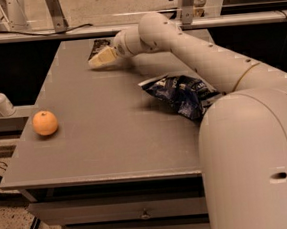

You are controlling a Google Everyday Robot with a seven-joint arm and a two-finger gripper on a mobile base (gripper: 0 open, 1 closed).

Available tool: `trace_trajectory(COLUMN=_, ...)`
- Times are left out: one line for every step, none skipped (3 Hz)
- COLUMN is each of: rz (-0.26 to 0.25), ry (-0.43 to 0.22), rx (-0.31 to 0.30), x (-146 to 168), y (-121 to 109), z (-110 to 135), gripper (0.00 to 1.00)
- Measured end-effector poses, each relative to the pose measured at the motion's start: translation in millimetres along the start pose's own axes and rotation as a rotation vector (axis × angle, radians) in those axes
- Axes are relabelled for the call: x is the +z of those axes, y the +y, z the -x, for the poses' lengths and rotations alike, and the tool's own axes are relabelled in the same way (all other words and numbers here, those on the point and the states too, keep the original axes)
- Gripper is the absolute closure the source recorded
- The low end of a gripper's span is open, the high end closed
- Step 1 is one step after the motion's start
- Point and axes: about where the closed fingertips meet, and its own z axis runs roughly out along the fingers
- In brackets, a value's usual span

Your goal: Pick rxbar chocolate

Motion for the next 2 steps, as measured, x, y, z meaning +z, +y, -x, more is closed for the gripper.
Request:
trace_trajectory(rz=-0.008, ry=0.008, rx=-0.003, x=9.0, y=-3.9, z=-2.3, gripper=0.00)
trace_trajectory(rz=-0.014, ry=0.003, rx=-0.004, x=14.3, y=-7.3, z=-1.6, gripper=0.16)
